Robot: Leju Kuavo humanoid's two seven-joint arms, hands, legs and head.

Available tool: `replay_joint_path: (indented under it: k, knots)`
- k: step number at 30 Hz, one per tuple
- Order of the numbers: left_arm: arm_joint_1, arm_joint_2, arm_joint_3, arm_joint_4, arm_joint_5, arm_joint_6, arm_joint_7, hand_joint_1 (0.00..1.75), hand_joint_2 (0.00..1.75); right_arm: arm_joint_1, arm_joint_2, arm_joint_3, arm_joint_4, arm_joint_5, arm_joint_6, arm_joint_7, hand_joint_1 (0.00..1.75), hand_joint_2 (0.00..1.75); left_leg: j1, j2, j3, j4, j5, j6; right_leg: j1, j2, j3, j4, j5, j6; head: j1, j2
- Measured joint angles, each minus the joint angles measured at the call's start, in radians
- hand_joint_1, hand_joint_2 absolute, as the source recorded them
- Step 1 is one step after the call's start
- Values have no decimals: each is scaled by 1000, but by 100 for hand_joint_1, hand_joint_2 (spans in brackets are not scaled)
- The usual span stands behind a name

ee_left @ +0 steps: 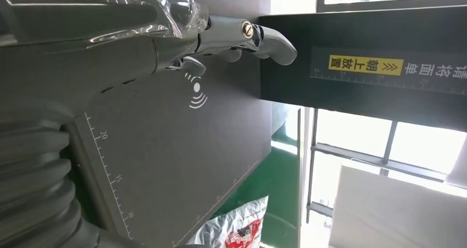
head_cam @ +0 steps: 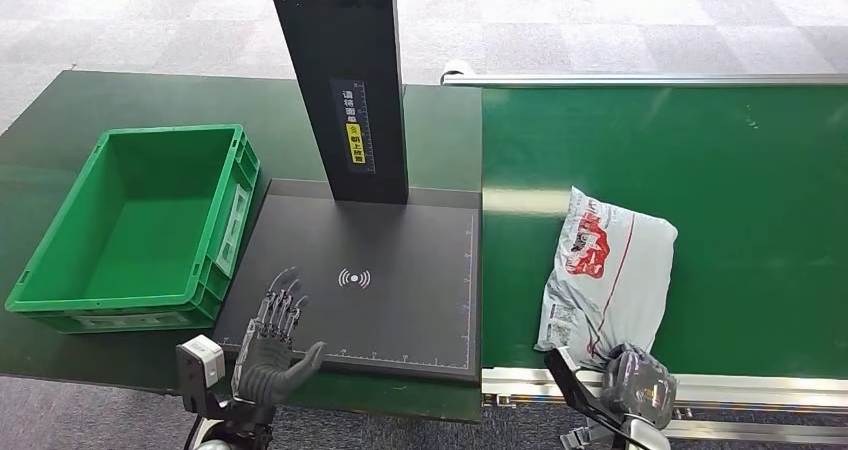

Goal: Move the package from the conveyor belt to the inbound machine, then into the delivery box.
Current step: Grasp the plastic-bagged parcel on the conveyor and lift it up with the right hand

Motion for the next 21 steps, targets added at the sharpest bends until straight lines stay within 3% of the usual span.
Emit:
replay_joint_path:
  k: [9, 13, 19, 21]
  knots:
    - [-1, 0, 0, 2, -2, -5, -3, 0, 175, 8, 12, -22, -18, -31, 16, -40, 175, 175, 0, 0, -1, 0, 0, 0, 0, 0, -1, 0, 0, 0, 0, 0]
    - [-6, 0, 0, 9, -2, -5, -6, 0, 175, 25, 44, -38, -79, -159, 127, -151, 175, 175, 0, 0, -1, 0, 0, 0, 0, 0, -1, 0, 0, 0, 0, 0]
    - [-15, 0, 0, 19, -2, -5, -7, 0, 175, 59, 86, -41, -174, -228, 216, -203, 175, 175, 0, 0, -1, 0, 0, 0, 0, 0, -1, 0, 0, 0, 0, 0]
    - [-16, 0, 1, 22, -2, -1, -14, 0, 175, 82, 104, -34, -226, -356, 326, -276, 175, 175, 0, 0, -1, 0, 0, 0, 0, 0, -1, 0, 0, 0, 0, 0]
